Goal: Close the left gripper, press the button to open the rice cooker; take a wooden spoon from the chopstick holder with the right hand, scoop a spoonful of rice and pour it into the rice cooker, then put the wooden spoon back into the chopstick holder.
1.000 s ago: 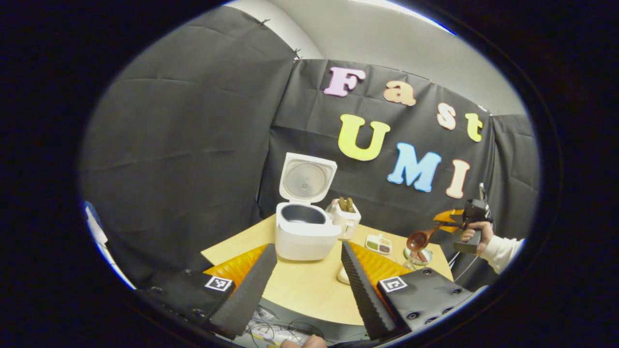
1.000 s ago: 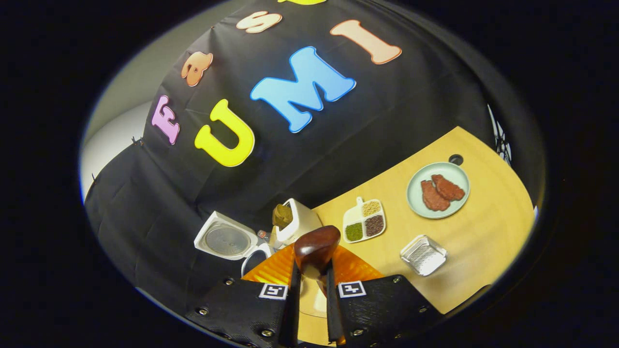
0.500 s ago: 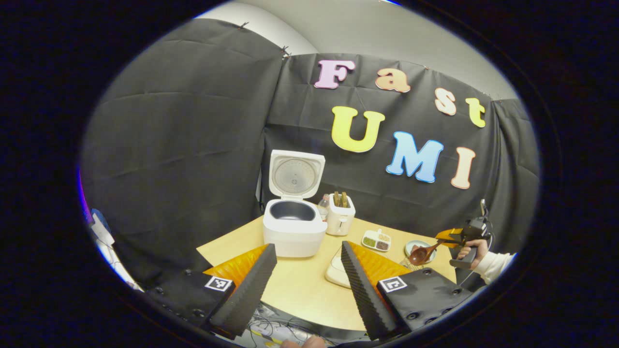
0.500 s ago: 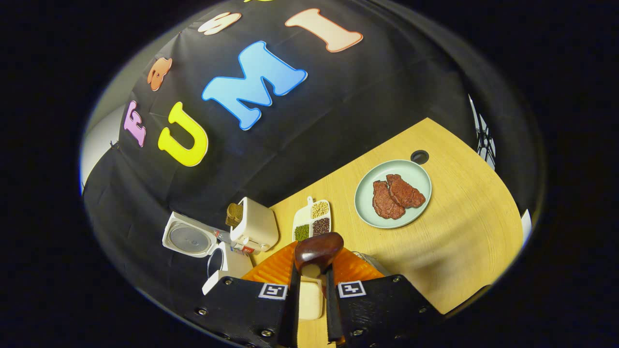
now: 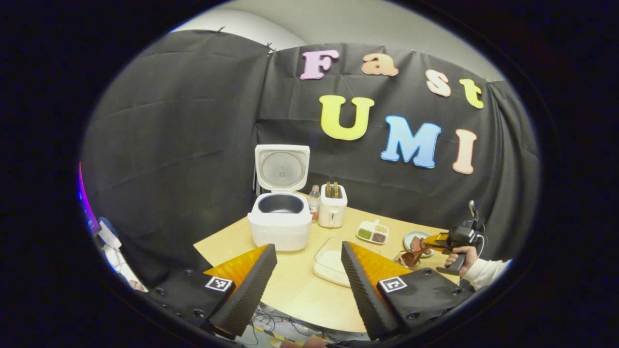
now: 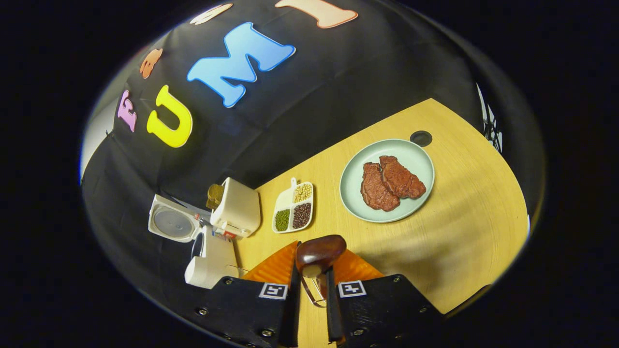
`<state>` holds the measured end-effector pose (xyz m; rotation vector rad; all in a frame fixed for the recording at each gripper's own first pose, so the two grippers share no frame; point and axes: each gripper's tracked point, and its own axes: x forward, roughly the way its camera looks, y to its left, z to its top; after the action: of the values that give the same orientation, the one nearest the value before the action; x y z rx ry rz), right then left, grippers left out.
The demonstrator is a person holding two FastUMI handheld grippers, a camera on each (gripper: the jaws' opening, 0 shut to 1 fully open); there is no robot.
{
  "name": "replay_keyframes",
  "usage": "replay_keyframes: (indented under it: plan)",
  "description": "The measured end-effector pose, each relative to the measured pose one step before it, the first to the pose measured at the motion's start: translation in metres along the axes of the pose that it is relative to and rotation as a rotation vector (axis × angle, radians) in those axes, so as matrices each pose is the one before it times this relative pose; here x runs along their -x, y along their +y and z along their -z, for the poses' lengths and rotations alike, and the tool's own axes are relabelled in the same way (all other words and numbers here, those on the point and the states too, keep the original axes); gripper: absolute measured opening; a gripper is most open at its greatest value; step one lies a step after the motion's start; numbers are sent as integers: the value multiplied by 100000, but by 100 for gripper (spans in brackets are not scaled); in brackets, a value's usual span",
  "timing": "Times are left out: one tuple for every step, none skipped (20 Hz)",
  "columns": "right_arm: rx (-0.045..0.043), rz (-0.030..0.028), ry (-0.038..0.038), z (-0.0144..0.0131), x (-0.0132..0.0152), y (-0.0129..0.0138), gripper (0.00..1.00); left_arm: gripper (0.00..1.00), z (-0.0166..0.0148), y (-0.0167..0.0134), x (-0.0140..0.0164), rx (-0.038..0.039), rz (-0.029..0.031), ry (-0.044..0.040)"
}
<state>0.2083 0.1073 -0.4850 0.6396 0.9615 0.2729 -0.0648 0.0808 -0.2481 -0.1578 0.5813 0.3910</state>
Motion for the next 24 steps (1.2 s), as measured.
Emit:
replay_keyframes:
  plan:
    - [3937,1372,1072,655,-78,-296,23,100,-207,-291,-203,-1161,5,55]
    - [3615,924,552,557,200,-161,24,94,-188,-275,-289,-557,141,-147]
    - [3070,1439,-488,-194,182,-215,24,97,-223,-274,-111,-25,320,-206]
    - [2374,2208,456,248,363,-618,24,94,-128,-273,-72,165,430,-207]
    - [2516,2023,-600,81,-115,-617,25,94,-129,-306,-186,15,613,-176]
    - [2607,1405,-136,125,693,-368,28,94,134,-253,-227,-251,757,212]
    - [1993,2088,997,229,-42,-512,40,94,74,-98,-245,-311,701,211]
    - [1516,856,257,359,397,-335,48,99,19,-193,-217,-159,809,-150]
    - [1298,1268,-344,138,597,-685,53,99,-197,-160,-146,56,860,-406]
    - [698,2019,-1370,58,567,-611,53,99,-147,22,-188,149,944,-589]
    - [562,4220,-2695,-286,579,-792,61,100,-246,73,-115,-33,885,-570]
    - [994,5629,-2584,-112,-9,-907,68,94,-152,191,-39,-280,755,-443]
    - [772,3130,-1345,354,251,-446,83,99,-134,330,-187,-419,806,-615]
    - [947,3127,-444,207,881,159,100,99,-54,565,-266,-358,648,-689]
    - [1160,1466,-274,341,330,213,100,99,-246,753,-396,173,913,-730]
    - [1278,1178,-1346,126,804,365,100,100,-56,620,-465,826,1490,-545]
    - [1255,838,-1297,-40,854,464,100,94,-177,760,-768,1120,1803,-427]
    - [470,1192,-1569,-154,942,184,100,89,-56,1061,-1079,1261,2128,-504]
    - [-276,1158,-2904,-438,835,347,100,94,-183,1006,-1183,1417,2561,-152]
    - [104,2024,-2958,-473,573,167,100,99,-211,1220,-1018,1390,2968,-346]
    - [-124,4236,1640,114,700,-235,100,96,-419,1097,-982,551,3051,411]
    - [-2684,1871,515,98,1450,160,100,93,-454,1151,-982,-334,2577,135]
    - [-3272,372,-2865,-785,1223,718,100,89,-1123,1234,-702,-1693,2686,-2497]
    - [-2300,2038,-1713,-427,967,316,100,89,-1238,1568,-990,-2457,2215,-2757]
